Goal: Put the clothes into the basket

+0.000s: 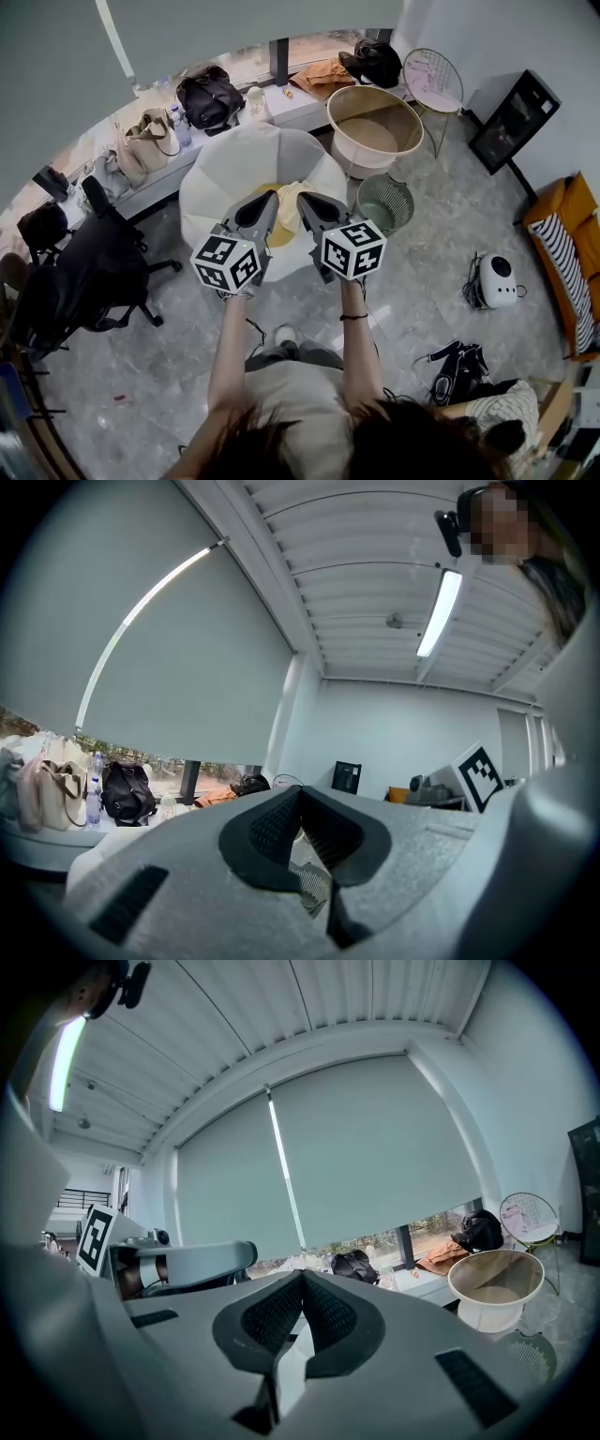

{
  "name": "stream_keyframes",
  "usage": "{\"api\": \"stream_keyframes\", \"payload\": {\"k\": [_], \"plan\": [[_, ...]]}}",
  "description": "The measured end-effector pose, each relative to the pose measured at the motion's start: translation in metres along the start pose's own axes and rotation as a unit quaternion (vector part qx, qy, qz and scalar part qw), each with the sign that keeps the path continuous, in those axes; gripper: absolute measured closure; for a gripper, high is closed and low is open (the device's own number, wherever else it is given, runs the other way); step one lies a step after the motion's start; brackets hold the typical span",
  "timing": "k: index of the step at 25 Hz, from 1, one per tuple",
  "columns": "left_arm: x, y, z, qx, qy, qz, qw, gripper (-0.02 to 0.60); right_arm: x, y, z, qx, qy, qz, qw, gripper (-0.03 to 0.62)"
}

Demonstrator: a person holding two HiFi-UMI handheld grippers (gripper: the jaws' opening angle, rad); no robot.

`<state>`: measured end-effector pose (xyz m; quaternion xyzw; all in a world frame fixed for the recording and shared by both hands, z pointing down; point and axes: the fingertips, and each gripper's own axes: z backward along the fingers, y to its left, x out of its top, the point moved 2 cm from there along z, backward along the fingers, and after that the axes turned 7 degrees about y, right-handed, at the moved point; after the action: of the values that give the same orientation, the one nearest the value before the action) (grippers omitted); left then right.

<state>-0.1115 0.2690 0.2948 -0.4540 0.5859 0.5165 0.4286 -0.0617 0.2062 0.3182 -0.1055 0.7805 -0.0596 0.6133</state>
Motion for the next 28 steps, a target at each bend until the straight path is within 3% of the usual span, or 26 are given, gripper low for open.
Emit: {"api": "stream_keyframes", "payload": {"k": [17, 28], "plan": [[-0.004, 0.034, -0.011, 0.018, 0.005, 0.010, 0.9998, 0.571, 0.004, -0.015, -0.032, 0.003, 0.010, 0.004, 1.000, 0.586], [-0.002, 0.060, -0.068, 0.031, 0.016, 0.029, 0.9990, 0.571, 0.019, -0.070, -0.069, 0.014, 0.035, 0.007, 0.999, 0.586]]}}
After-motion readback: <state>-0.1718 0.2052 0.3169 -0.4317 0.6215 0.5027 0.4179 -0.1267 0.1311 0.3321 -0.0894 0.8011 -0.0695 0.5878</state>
